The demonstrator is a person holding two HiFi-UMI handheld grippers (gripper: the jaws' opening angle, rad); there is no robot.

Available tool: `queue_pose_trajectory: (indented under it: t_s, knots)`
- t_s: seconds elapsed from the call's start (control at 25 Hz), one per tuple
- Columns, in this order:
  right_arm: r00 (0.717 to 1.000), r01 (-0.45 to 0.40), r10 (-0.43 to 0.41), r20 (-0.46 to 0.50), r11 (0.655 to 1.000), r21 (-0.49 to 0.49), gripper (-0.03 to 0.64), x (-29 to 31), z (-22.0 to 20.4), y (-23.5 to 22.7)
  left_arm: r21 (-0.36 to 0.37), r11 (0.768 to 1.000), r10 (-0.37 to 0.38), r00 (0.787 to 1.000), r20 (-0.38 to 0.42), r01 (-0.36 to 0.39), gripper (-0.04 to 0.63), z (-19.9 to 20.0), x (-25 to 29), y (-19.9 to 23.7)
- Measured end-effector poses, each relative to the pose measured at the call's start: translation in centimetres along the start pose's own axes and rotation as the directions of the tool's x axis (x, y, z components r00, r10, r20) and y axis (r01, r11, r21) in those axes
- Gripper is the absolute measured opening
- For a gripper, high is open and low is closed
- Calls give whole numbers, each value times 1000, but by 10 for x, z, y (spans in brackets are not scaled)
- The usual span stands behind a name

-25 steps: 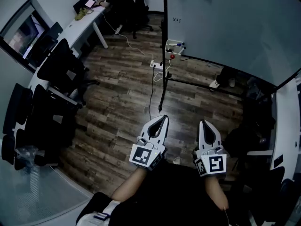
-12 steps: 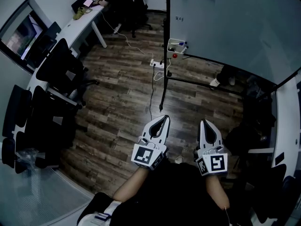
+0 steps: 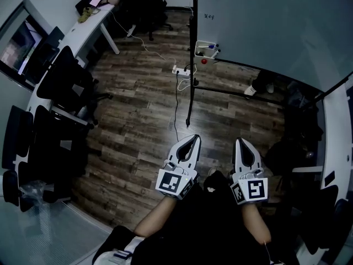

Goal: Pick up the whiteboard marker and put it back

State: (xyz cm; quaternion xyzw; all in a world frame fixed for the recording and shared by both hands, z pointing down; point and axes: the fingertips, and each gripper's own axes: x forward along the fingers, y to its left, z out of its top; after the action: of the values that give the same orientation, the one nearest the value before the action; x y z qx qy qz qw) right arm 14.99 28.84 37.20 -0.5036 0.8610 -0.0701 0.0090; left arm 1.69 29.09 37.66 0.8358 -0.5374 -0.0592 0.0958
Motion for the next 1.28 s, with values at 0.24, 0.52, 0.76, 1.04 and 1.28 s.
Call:
queue_pose_trajectory:
  t_s: [0.24,0.52,0.76,1.04,1.28]
  knots:
    - [1000,-6,6,-3,1000,22,6,21,-4,-17,-5,1000,4,1000,0,-4,8,0,23,4]
    - [999,-32,32,0,999,20,6,60,1,-47,44,999,12,999,-30,-10,8,-7,70,12]
    - [998,-59,59,3,998,25,6,94,9,-81,17,998,54,999,4,-54,9,3,116,16]
    - [994,-105,105,3,994,35,6,118,11,-107,51,994,91,996,18,-92,8,1,145,17]
    - [992,-124,125,-17,991,46,6,139,9,-120,44,992,115,993,-13,-115,8,-5,161,21]
